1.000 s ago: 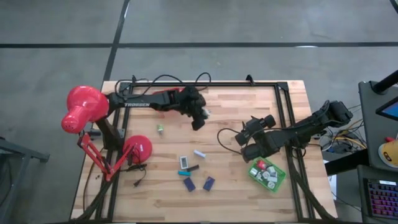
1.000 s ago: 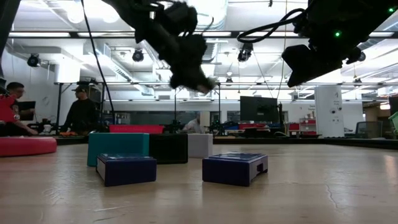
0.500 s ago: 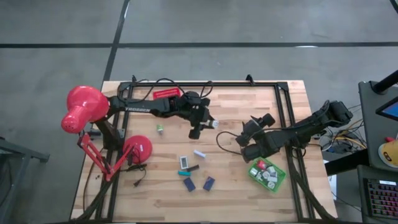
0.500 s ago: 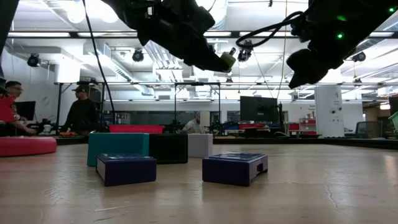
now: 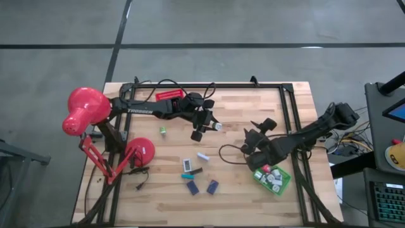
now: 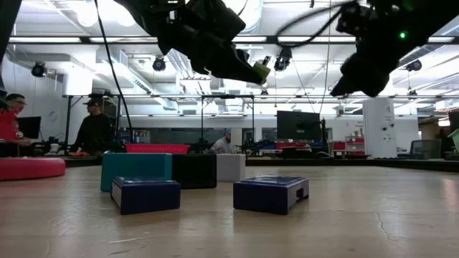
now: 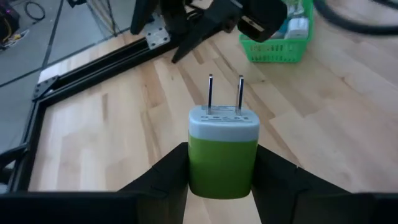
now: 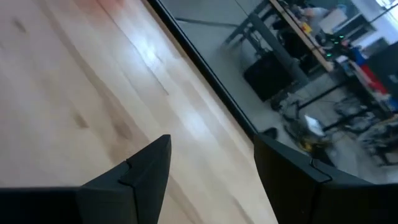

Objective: Pick & Place Office items
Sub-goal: Put the right green charger adapter into the green bin

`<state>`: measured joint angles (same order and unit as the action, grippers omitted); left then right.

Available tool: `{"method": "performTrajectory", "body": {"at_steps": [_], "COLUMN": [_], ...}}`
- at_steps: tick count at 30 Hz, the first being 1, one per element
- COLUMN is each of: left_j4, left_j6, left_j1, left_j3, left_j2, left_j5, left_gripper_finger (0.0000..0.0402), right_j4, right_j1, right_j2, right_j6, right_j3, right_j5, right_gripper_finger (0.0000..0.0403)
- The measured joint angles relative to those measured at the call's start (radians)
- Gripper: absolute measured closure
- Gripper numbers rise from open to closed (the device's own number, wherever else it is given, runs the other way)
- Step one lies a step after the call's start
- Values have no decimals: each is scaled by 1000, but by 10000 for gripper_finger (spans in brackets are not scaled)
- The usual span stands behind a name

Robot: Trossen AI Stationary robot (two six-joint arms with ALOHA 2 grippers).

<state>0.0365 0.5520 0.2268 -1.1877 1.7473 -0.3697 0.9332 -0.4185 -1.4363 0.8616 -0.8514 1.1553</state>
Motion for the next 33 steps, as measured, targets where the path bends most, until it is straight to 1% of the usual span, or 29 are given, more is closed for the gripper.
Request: {"method": "performTrajectory", "body": {"at_steps": [4,8,12,17,20,21,23,26,28,33], "left_j4": [-13,-23,-28,-27,-26,-26,-27,-27,-27,-26], "left_j6": [2,2,2,2,9,14,17,17,17,17], "left_j1": [-1,0,0,0,0,0,0,0,-1,-1], "left_j3": [0,0,0,0,0,0,0,0,0,0], "left_j2": [0,0,0,0,0,0,0,0,0,0], "left_j5": [-12,-12,-12,-12,-13,-17,-41,-58,-58,-58], "left_gripper_finger": [257,257,257,257,257,257,257,257,257,257], "right_j4": [-138,-266,-331,-388,-470,-515,-624,-786,-844,-805], "right_j1": [-5,-7,-7,-4,-2,0,7,28,50,111], "right_j2": [3,-4,-5,-5,-5,-5,-5,-5,-4,5], "right_j6": [-53,-186,-263,-309,-390,-437,-565,-775,-857,-846], "right_j3": [-6,-5,-4,-2,4,4,4,4,4,5], "right_j5": [0,0,0,0,-7,-20,-80,-232,-289,-254], "right_gripper_finger": [179,179,179,179,179,179,179,179,179,179]}}
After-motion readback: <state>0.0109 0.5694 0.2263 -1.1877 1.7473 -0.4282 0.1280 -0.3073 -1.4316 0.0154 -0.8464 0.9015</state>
